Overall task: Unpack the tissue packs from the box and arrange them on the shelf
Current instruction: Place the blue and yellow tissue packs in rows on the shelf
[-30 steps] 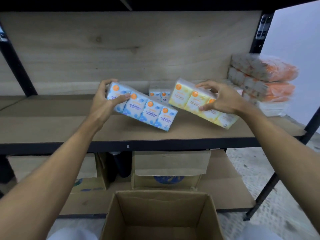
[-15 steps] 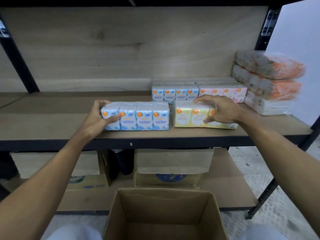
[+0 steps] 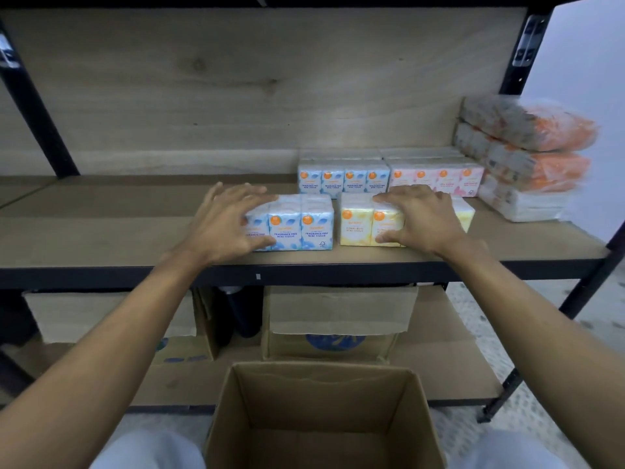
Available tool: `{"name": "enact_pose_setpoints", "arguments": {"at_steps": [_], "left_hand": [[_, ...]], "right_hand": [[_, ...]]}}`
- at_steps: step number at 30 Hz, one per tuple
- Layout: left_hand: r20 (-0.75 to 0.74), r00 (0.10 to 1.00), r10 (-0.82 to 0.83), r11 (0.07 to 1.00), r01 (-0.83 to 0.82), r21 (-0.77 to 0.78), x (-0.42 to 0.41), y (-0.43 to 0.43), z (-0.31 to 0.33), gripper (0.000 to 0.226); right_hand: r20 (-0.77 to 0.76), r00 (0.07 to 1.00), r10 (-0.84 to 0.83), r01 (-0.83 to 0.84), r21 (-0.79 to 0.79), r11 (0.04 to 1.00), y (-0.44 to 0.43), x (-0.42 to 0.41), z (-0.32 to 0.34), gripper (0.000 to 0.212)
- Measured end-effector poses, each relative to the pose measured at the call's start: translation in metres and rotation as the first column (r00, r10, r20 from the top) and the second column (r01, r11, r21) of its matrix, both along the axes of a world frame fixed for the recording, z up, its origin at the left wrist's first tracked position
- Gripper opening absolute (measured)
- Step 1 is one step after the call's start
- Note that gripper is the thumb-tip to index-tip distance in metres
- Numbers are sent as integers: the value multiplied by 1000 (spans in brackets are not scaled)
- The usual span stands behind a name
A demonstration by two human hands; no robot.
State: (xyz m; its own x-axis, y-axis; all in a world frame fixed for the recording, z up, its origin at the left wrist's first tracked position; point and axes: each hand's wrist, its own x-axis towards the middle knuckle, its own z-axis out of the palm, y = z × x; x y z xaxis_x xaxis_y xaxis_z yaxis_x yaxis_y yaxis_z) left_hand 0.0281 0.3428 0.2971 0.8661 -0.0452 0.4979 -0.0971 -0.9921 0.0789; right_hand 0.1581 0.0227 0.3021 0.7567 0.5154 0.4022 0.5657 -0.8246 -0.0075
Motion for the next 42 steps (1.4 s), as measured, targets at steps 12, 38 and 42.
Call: {"name": "enact_pose_setpoints", "arguments": {"at_steps": [12,38,42], "left_hand": [[87,996,-22,999,24,-27,19,-19,-18,67],[42,999,8,1000,-9,7,84,-110,-17,64],[46,999,11,1000,-11,8,97,-117,-19,65]], "right_hand": [[48,997,-63,62,34,998,-8,-6,-19,70],[45,989,-139,138,36,990,-97,42,-19,68],[8,995,-97,96,65,993,-101,56,-18,68]]}}
